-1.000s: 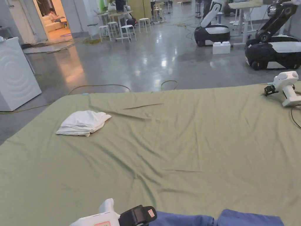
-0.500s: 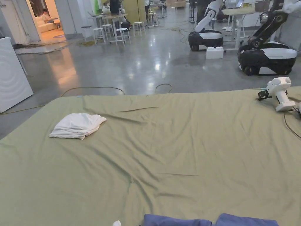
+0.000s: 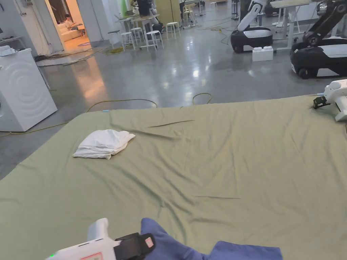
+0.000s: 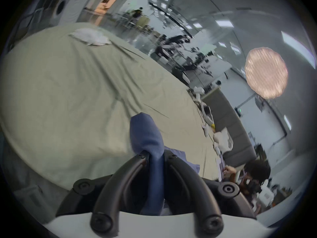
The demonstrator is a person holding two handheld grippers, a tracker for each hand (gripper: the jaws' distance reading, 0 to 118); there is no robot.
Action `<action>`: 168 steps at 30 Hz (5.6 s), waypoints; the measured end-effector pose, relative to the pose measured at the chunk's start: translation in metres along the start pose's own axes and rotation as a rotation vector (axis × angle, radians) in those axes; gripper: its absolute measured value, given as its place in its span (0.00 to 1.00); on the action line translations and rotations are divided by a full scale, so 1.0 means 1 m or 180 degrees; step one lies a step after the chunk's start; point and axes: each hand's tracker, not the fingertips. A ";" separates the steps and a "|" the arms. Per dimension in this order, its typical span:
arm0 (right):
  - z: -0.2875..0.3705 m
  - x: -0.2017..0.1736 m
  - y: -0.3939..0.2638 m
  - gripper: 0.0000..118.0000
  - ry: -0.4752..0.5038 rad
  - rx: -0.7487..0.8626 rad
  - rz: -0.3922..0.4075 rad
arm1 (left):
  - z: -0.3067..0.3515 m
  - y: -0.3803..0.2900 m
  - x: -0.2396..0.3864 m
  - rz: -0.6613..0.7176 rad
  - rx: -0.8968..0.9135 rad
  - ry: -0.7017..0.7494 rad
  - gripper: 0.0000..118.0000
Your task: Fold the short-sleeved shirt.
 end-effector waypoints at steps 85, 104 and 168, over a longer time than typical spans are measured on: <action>-0.129 -0.104 -0.056 0.00 0.0957 -0.2073 0.0487 | 0.051 0.113 -0.224 0.0769 -0.0135 0.1686 0.41; -0.007 -0.144 0.109 0.00 0.1162 0.0706 0.0765 | 0.184 0.055 0.089 -0.2245 0.2263 0.1471 0.72; 0.019 -0.146 0.084 1.00 0.1063 0.1458 0.1004 | 0.156 -0.016 0.176 -0.1963 0.2569 0.0804 0.92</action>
